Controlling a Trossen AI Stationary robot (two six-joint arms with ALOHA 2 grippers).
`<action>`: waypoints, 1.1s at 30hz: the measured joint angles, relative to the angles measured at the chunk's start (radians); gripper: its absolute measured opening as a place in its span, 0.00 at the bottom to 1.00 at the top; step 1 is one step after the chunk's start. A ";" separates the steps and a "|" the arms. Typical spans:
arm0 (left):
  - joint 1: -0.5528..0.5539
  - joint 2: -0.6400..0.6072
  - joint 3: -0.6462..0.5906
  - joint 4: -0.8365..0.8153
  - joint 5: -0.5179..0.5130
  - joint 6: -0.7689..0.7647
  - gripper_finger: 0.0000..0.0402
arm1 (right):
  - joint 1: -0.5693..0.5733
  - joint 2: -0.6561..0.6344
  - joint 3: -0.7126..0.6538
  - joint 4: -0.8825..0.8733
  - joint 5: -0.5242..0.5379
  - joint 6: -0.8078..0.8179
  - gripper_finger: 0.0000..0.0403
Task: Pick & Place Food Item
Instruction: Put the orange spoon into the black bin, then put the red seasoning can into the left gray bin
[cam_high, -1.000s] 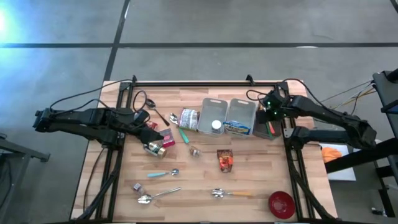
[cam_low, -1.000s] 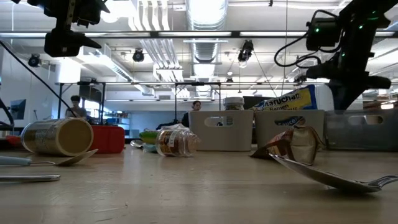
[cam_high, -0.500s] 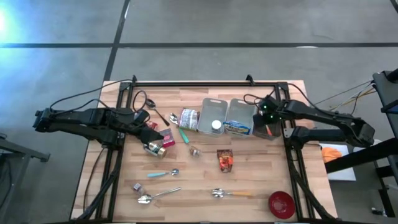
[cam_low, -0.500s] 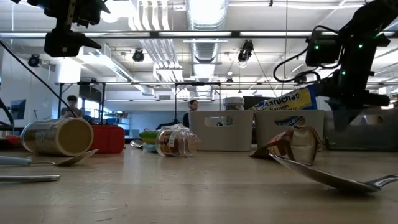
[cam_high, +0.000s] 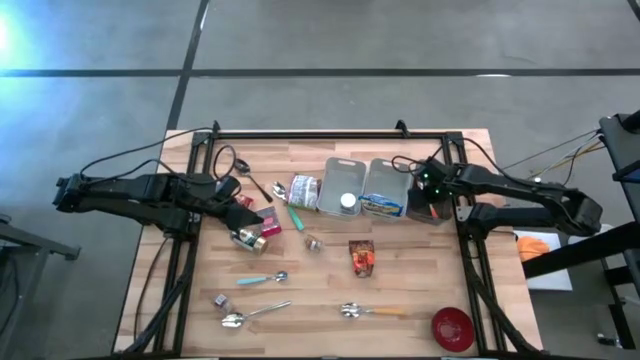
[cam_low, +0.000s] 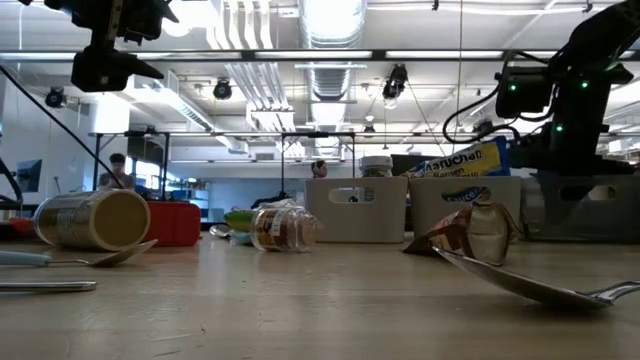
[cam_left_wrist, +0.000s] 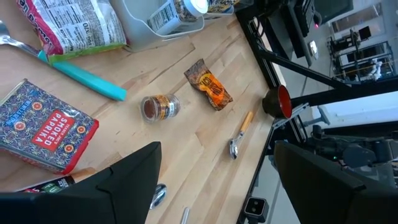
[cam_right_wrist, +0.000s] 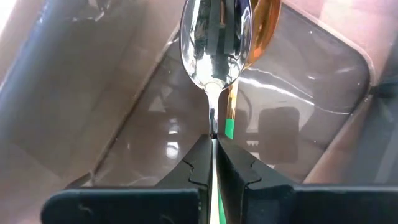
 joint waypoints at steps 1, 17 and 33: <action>0.000 0.000 0.000 0.000 0.000 0.000 0.78 | 0.000 0.003 0.000 0.001 0.000 -0.005 0.02; 0.000 0.000 0.000 0.000 0.000 -0.016 0.78 | 0.001 0.096 0.008 0.011 0.001 -0.014 0.02; 0.000 0.000 0.000 0.000 0.000 -0.016 0.78 | 0.000 0.090 0.009 0.014 -0.064 -0.020 0.21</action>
